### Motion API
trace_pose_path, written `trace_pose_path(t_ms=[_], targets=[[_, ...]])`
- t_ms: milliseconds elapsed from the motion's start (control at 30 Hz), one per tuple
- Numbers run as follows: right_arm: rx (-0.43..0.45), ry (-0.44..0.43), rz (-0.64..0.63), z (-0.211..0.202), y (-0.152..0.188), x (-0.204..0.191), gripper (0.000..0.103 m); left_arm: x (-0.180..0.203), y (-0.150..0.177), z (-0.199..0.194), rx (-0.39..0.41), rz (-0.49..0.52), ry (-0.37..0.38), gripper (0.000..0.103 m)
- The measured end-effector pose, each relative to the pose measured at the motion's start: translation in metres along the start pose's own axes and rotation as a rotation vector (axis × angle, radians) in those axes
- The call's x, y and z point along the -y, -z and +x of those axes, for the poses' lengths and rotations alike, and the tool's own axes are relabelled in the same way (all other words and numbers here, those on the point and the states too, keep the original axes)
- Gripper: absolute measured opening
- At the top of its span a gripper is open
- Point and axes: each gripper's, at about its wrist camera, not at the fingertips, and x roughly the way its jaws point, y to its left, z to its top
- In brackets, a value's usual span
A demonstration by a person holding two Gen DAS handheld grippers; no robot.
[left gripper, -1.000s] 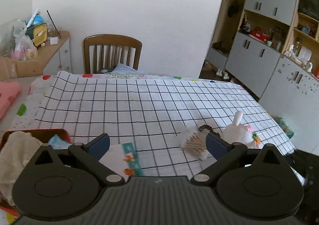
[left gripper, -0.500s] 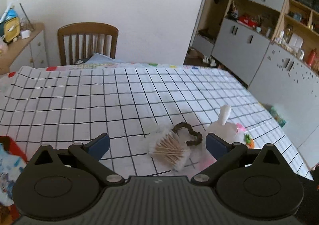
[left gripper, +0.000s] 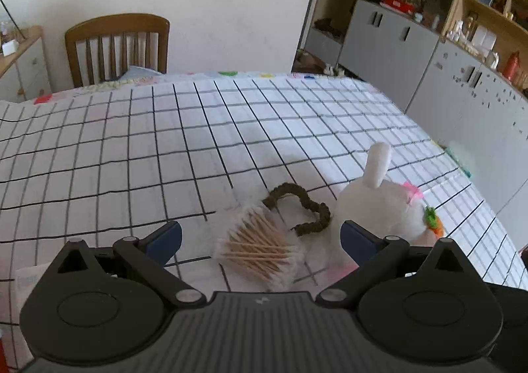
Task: Organize soft objects
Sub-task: 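Grasp the cotton swab bundle with the left gripper while the right gripper grasps the clear pink-labelled bag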
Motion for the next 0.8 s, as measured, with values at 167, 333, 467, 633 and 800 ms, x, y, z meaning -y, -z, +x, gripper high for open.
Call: trace_pose_path(t_ms=[167, 333, 467, 633, 800], targets=[[-0.017, -0.005, 0.025, 0.009, -0.002, 0.003, 0.064, 0.002, -0.001, 0.022, -0.040, 0.005, -0.017, 0.103], [-0.041, -0.002, 0.082, 0.019, -0.005, 0.008, 0.058, 0.003, 0.002, 0.041, -0.092, 0.031, -0.012, 0.102], [-0.043, 0.000, 0.131, 0.023, -0.007, 0.013, 0.048, 0.001, 0.003, 0.049, -0.116, 0.016, 0.004, 0.099], [-0.034, 0.015, 0.160, 0.026, -0.008, 0.015, 0.037, -0.005, 0.001, 0.056, -0.139, -0.017, 0.015, 0.081], [-0.026, 0.029, 0.161, 0.025, -0.007, 0.014, 0.025, -0.012, 0.000, 0.057, -0.137, -0.046, 0.028, 0.073]])
